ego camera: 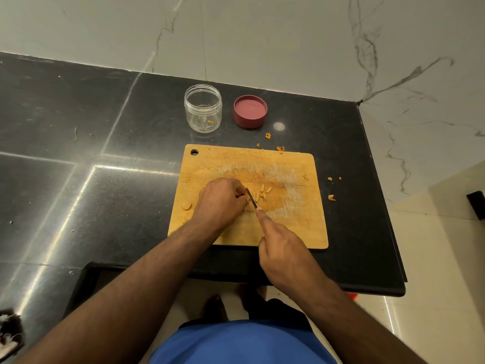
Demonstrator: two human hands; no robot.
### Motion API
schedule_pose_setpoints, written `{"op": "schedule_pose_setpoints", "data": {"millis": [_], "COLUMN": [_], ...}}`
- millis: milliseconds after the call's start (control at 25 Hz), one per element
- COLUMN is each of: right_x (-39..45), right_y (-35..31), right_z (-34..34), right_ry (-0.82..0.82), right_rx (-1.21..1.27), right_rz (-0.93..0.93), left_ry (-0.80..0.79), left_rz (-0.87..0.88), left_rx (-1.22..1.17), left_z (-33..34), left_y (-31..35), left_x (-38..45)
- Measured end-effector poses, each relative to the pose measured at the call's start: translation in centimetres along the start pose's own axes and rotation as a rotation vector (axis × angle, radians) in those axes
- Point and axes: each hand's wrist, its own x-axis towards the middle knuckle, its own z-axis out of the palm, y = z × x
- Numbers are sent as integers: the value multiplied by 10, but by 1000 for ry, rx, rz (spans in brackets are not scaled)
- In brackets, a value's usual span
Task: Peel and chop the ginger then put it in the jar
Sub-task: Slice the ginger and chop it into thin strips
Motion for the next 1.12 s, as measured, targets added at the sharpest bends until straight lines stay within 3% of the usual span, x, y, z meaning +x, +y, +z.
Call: {"op": "schedule_pose_setpoints", "data": {"millis": [480,800,920,1120], "right_x": [-24,-25,-21,-11], "right_y": [2,2,2,-1], "right_z": [-1,-15,-14,-7], "right_ry": [-24,95,81,28], "right_rx": [38,56,138,74], "right_rz": [43,13,46,28], "left_ry": [-15,-44,-27,-14], "left_rz": [-13,-10,-10,-14], "left_rx": [-35,-27,-29,-30], "left_z": [-2,-1,-1,0], "left_y": [0,-4,-5,-4], "left_x": [1,1,0,1]}}
